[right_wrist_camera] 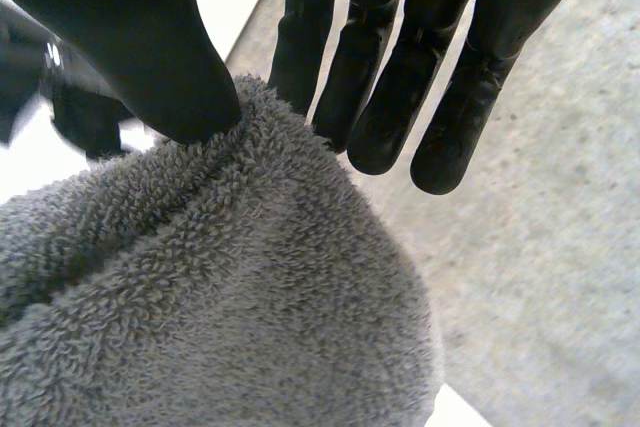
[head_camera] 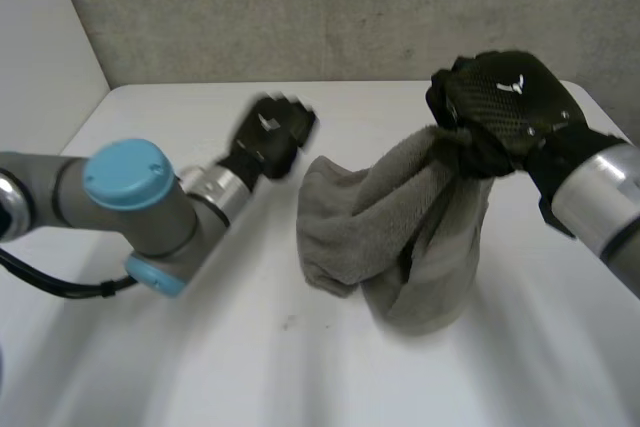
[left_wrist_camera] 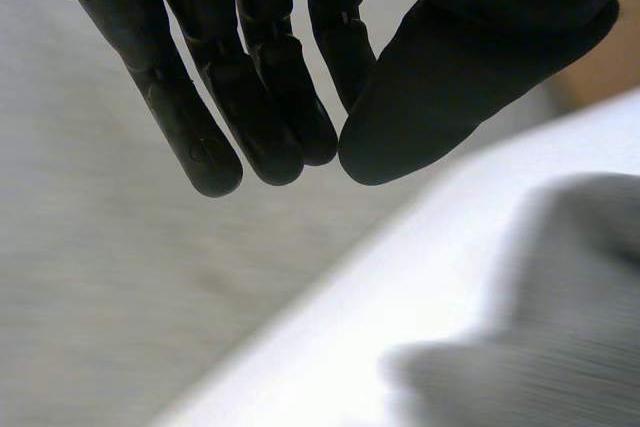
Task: Fold the towel.
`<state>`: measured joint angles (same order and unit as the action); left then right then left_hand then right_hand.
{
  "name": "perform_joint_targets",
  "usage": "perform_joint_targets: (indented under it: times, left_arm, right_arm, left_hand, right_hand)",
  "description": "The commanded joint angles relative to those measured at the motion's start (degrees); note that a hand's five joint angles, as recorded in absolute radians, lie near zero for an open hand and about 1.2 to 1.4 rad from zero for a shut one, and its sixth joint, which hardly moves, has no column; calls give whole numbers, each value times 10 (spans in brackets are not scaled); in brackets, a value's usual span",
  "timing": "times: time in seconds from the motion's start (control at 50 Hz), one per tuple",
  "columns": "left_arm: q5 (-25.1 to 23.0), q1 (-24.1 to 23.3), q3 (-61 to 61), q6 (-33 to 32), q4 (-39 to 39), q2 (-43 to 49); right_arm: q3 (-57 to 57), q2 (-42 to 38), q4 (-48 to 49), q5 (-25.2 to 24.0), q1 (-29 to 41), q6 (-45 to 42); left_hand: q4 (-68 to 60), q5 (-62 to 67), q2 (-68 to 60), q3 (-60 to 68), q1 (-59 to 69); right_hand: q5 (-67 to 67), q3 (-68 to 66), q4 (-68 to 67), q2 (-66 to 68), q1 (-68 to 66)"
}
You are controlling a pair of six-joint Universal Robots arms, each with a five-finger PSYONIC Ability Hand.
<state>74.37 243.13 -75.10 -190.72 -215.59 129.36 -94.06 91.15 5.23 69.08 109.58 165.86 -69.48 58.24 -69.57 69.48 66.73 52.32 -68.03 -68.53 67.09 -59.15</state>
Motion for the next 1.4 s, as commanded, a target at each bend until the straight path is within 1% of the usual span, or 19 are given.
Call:
perform_joint_targets:
  times: [0.02,0.12,0.26,0.36,0.48,0.56,0.66,0.84,0.94,1.08,1.16,1.2,1.22,1.24,1.26,1.3,1.32,1.36,1.4]
  left_arm:
    - [133,15,-22,1,-90,-83]
    - [129,10,-106,-2,-110,-190]
    - [90,3,-160,-2,-113,-204]
    - [13,2,-149,0,-104,-141]
    - [-89,0,-111,4,-85,-59]
    - [-117,-3,-84,24,-60,-25]
    - [-178,-3,-34,109,-33,26]
    - [-251,-5,-29,178,-33,36]
    - [-270,-7,-24,230,-33,36]
    - [-349,-6,-21,321,-33,39]
    - [-339,-5,-20,323,-33,34]
    - [-274,1,-11,322,-35,29]
    - [-274,1,-11,322,-35,29]
    - [-214,4,-2,320,-35,24]
    - [-214,4,-2,320,-35,24]
    - [-89,18,5,305,-38,0]
    - [-88,18,5,305,-38,0]
    - [11,32,-4,249,-49,-31]
    - [32,37,-17,213,-55,-52]
  right_arm:
    - [78,-69,53,19,4,-7]
    - [115,-99,102,55,19,-9]
    - [99,-104,91,57,52,-8]
    - [70,-83,73,49,57,-6]
    - [41,-15,68,45,72,-5]
    - [31,14,61,45,72,-5]
    - [15,36,24,37,70,-6]
    - [-20,44,17,14,63,-9]
    - [-34,46,19,11,62,-9]
    - [-31,40,25,11,55,-11]
    - [-26,37,27,11,42,-12]
    - [-19,30,31,11,37,-20]
    - [-19,30,31,11,37,-20]
    - [-16,24,33,11,37,-26]
    - [-16,24,33,11,37,-26]
    - [-7,10,34,13,37,-34]
    - [-7,10,34,13,37,-34]
    - [1,2,36,15,37,-40]
    - [5,-3,36,16,37,-40]
  left_hand:
    - [-105,118,-104,105,133]
    - [-105,118,-104,105,133]
    - [-105,118,-104,105,133]
    - [344,-332,345,-344,-317]
    - [434,-422,435,-434,-407]
    - [440,-427,441,-440,-412]
    - [431,-419,432,-431,-404]
    - [374,-362,375,-374,-346]
    - [216,-203,217,-216,-188]
    - [-5,18,-5,6,33]
    - [-105,118,-104,105,133]
    - [-105,118,-104,105,133]
    - [-105,118,-104,105,133]
    - [-105,118,-104,105,133]
    - [-105,118,-104,105,133]
    - [-105,118,-104,105,133]
    - [-105,118,-104,105,133]
    - [-105,118,-104,105,133]
    - [-105,118,-104,105,133]
  right_hand:
    - [177,-120,-115,129,-209]
    - [177,-120,-115,129,-209]
    - [177,-120,-115,129,-209]
    - [177,-120,-115,129,-209]
    - [177,-120,-115,129,-209]
    - [177,-120,-115,129,-209]
    - [177,-120,-115,129,-209]
    - [177,-120,-115,129,-209]
    - [177,-120,-115,129,-209]
    - [177,-120,-115,129,-209]
    - [177,-120,-115,129,-209]
    - [177,-120,-115,129,-209]
    - [177,-120,-115,129,-209]
    - [177,-120,-115,129,-209]
    - [177,-120,-115,129,-209]
    - [177,-120,-115,129,-209]
    - [177,-120,-115,129,-209]
    - [177,-120,-115,129,-209]
    - [177,-120,-115,129,-209]
